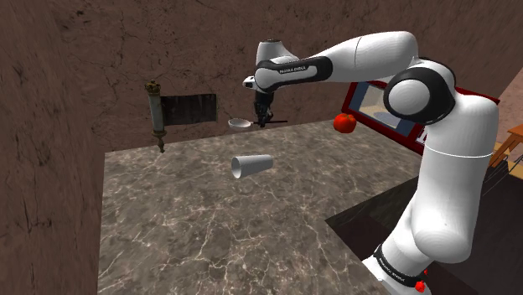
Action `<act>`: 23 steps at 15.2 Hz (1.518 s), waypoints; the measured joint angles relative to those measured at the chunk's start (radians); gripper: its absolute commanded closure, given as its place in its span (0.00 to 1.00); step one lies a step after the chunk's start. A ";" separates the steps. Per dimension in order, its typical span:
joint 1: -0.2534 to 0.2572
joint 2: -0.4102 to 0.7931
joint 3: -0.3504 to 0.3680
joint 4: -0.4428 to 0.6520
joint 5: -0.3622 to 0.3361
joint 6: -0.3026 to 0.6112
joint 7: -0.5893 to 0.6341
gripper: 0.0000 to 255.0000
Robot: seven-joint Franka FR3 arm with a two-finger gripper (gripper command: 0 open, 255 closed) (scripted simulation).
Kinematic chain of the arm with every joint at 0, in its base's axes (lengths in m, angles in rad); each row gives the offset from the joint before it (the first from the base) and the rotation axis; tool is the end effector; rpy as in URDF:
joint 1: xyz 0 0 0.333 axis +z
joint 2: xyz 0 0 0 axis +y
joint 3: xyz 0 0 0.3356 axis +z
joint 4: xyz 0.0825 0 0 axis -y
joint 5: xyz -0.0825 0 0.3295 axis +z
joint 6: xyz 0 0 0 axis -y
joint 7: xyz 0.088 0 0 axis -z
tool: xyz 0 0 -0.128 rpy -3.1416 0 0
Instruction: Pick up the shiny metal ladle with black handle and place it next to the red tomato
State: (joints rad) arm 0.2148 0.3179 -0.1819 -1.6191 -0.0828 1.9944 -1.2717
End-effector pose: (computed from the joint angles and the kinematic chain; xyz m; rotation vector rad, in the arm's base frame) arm 0.6145 0.0266 0.4657 2.3427 1.8695 -0.0400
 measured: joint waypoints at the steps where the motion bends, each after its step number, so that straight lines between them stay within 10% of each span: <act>1: 0.001 -0.004 0.000 0.010 -0.001 -0.014 0.000 1.00; 11: 0.001 -0.016 -0.001 0.121 0.001 -0.136 -0.012 1.00; 23: -0.087 -0.295 -0.078 -0.238 -0.040 -0.032 -0.164 1.00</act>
State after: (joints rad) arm 0.1278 0.0229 -0.2602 -1.8575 -0.1228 1.9626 -1.4356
